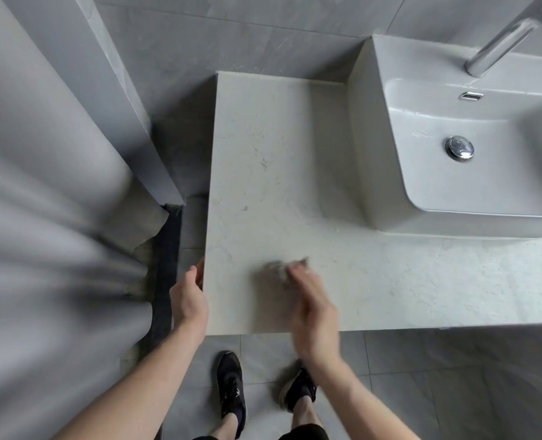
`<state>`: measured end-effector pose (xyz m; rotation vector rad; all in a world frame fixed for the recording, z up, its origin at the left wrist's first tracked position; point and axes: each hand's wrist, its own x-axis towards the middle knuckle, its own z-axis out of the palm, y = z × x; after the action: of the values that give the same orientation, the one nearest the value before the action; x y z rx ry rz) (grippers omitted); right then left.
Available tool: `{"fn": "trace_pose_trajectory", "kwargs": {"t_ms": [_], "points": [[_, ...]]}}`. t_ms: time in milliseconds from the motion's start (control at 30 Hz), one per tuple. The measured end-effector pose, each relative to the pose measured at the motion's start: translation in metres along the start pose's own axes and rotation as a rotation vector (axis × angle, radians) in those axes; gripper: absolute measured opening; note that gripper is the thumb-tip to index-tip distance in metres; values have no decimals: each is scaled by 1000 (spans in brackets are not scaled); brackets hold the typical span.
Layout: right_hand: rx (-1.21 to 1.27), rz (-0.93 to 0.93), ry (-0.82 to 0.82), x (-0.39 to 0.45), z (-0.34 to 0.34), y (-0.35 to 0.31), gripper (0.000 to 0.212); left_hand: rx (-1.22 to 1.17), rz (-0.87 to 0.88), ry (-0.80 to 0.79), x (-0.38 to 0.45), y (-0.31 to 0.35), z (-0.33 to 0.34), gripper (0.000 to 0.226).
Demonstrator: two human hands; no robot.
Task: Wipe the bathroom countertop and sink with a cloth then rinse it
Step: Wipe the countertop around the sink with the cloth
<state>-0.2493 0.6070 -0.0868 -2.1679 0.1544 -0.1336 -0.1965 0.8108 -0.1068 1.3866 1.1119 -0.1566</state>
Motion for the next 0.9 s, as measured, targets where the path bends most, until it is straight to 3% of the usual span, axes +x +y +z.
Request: {"fn": "trace_pose_trajectory", "kwargs": {"t_ms": [133,233,400,533,633,800,900], "points": [[-190,246,234,27,-77,54,48,194,169,41,-9,2,3,46],[-353,332,198,28,-91,72,48,247,223,50,-9,4,3,41],[-389,155,24,-1,-27,36,63,150,153,39,-12,7,3,40],[-305,-41,-210,-30,40,-13,86,95,102,55,-18,15,6,30],[-290,-219,-362,-53,67,-30,78,78,91,51,-13,14,5,35],[-256,-334,-476,-67,39,-10,68,102,92,46,-10,10,5,36],[-244,-278,-414,-63,-2,6,68,182,149,90,-10,8,5,38]]}}
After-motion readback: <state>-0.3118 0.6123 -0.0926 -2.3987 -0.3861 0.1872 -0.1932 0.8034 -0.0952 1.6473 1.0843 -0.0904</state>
